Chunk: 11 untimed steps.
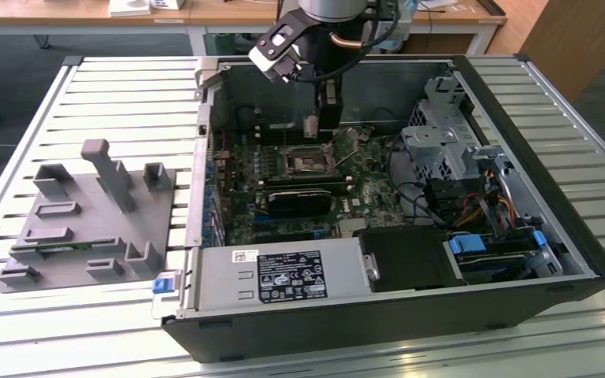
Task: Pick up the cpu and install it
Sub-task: 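Place the cpu into insertion slot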
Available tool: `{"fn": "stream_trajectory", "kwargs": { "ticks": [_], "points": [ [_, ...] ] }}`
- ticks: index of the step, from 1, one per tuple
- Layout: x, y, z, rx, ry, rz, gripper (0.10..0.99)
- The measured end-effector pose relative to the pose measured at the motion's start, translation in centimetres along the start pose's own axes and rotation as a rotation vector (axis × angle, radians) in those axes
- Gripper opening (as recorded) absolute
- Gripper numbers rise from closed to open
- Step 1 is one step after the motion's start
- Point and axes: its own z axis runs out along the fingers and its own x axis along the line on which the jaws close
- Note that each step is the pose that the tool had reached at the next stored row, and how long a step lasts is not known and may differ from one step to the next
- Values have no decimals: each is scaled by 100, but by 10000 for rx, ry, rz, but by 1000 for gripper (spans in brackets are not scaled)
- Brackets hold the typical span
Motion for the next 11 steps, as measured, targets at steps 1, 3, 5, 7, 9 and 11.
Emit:
{"fn": "stream_trajectory", "kwargs": {
  "ticks": [1,3,5,7,9,11],
  "points": [
    [0,0,6,0,1,0,537],
    [0,-1,15,0,1,0,537],
    [0,-1,30,0,1,0,537],
    [-1,-2,57,0,2,0,537],
    [-1,-4,86,0,2,-19,537],
    [-1,-6,109,3,14,-291,537]
  ]
}}
